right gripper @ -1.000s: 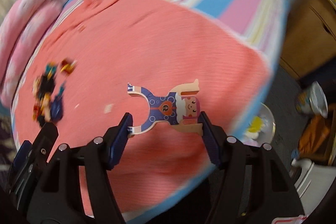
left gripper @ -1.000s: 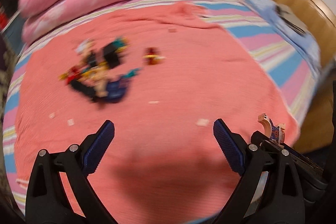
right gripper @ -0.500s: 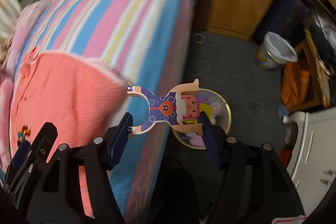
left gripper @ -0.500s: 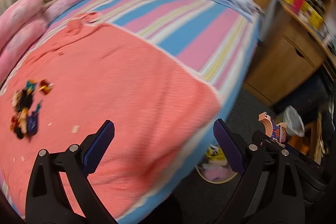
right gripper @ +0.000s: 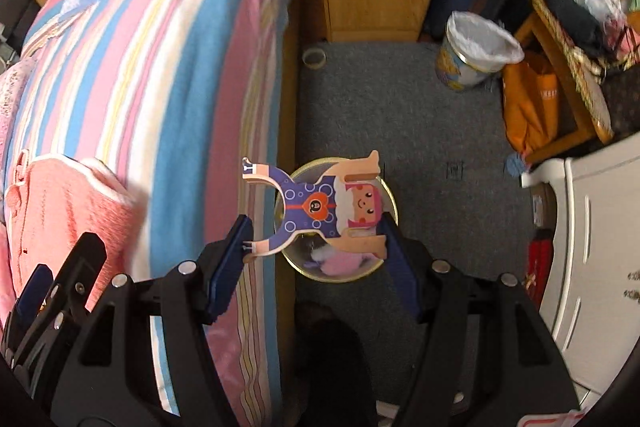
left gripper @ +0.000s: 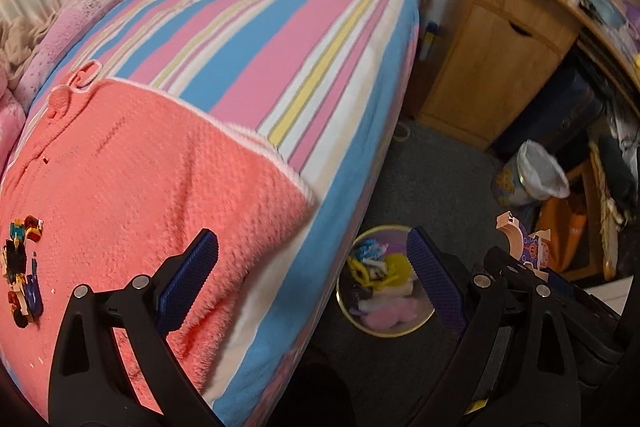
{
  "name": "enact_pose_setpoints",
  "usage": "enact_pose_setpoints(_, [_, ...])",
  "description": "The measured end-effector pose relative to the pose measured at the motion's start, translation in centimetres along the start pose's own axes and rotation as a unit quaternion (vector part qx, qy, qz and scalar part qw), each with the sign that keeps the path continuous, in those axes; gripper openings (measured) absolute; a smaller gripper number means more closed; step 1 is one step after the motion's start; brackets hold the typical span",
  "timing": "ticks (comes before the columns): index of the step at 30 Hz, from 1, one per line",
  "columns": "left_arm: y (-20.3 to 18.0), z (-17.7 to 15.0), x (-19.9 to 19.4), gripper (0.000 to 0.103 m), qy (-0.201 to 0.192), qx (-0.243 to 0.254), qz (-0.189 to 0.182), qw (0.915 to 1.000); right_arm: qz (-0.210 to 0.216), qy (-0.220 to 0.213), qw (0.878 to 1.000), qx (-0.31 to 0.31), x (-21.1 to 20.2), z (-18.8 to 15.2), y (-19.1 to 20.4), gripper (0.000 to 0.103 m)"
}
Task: Collect trash
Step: 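Move the right tool back to the toy pile on the blanket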
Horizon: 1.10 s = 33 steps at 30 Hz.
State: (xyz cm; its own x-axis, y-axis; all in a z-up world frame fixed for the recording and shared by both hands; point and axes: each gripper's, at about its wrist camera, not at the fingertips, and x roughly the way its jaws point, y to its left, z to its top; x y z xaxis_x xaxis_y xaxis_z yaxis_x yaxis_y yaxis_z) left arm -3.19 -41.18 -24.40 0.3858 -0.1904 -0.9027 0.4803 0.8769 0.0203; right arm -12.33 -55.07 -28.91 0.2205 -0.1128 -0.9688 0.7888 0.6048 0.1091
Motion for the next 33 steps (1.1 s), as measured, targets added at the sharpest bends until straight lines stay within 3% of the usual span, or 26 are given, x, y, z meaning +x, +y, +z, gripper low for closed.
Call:
enact_pose_setpoints(5, [0.1, -0.3, 1.4, 0.092, 0.019, 0.003, 0.008, 0.9998, -0.006, 0.017, 1.0, 0.005, 1.8, -0.4, -0.2, 0.062])
enact_pose_setpoints(8, [0.2, -0.1, 1.9, 0.092, 0.024, -0.002, 0.009, 0.9997, -0.017, 0.027, 0.999, 0.007, 2.4, 0.0, -0.2, 0.071])
enact_pose_setpoints(15, [0.9, 0.5, 1.2, 0.092, 0.015, -0.01, 0.006, 0.9998, -0.015, 0.024, 1.0, 0.004, 1.5, 0.3, 0.6, 0.071])
enact_pose_setpoints(23, [6.4, 0.8, -1.9, 0.092, -0.016, -0.081, 0.028, 0.9962, 0.015, 0.002, 0.998, -0.065, -1.2, 0.8, 6.6, 0.071])
enact_pose_setpoints(29, [14.8, -0.4, -5.0, 0.092, -0.04, -0.177, 0.074, 0.9806, 0.058, -0.005, 0.985, -0.163, -3.2, -0.9, 15.5, 0.071])
enact_pose_setpoints(32, [19.5, -1.9, -6.7, 0.092, -0.05, -0.229, 0.106, 0.9663, 0.082, -0.004, 0.972, -0.221, -4.1, -2.9, 20.6, 0.071])
enact_pose_setpoints(33, [21.8, -2.8, -7.5, 0.092, -0.053, -0.254, 0.122, 0.958, 0.092, -0.002, 0.966, -0.243, -4.4, -3.8, 22.6, 0.071])
